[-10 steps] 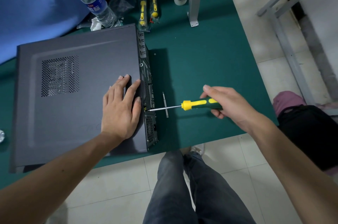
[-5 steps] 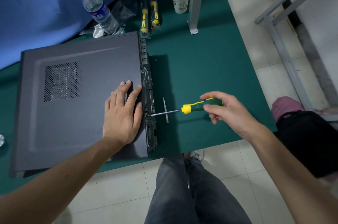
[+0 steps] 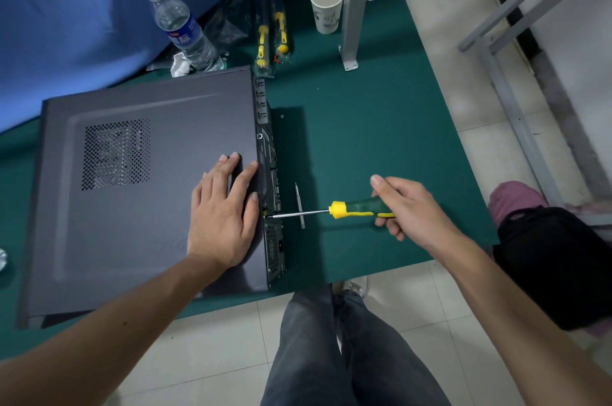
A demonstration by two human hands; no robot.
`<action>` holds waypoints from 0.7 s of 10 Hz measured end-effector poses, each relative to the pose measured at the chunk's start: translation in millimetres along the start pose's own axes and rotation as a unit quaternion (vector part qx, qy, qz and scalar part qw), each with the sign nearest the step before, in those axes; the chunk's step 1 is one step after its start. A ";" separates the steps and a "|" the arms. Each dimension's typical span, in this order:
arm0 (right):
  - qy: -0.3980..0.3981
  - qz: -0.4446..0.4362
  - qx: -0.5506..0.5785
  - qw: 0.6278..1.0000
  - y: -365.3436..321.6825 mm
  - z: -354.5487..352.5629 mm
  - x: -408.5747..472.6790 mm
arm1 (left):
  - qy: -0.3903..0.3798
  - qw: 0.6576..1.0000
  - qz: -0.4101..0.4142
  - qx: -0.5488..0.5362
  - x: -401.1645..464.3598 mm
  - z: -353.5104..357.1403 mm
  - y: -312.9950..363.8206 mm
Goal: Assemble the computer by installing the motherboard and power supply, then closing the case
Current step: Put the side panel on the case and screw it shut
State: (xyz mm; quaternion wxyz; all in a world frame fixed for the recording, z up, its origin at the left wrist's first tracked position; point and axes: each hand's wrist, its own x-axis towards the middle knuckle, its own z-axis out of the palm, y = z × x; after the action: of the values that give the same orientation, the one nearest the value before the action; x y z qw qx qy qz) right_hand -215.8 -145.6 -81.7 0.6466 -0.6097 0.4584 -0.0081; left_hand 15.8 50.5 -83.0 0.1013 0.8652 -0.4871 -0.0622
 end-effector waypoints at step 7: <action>-0.045 0.015 0.036 0.998 -4.3 -7.0 -4.2 | -0.004 1.000 0.005 0.007 -0.4 -0.9 0.5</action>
State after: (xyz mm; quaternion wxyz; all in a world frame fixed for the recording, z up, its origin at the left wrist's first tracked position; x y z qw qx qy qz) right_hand -220.1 -149.8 -74.7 0.6883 -0.5790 0.4370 0.0124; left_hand 15.4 50.7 -82.0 0.0932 0.8632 -0.4923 -0.0620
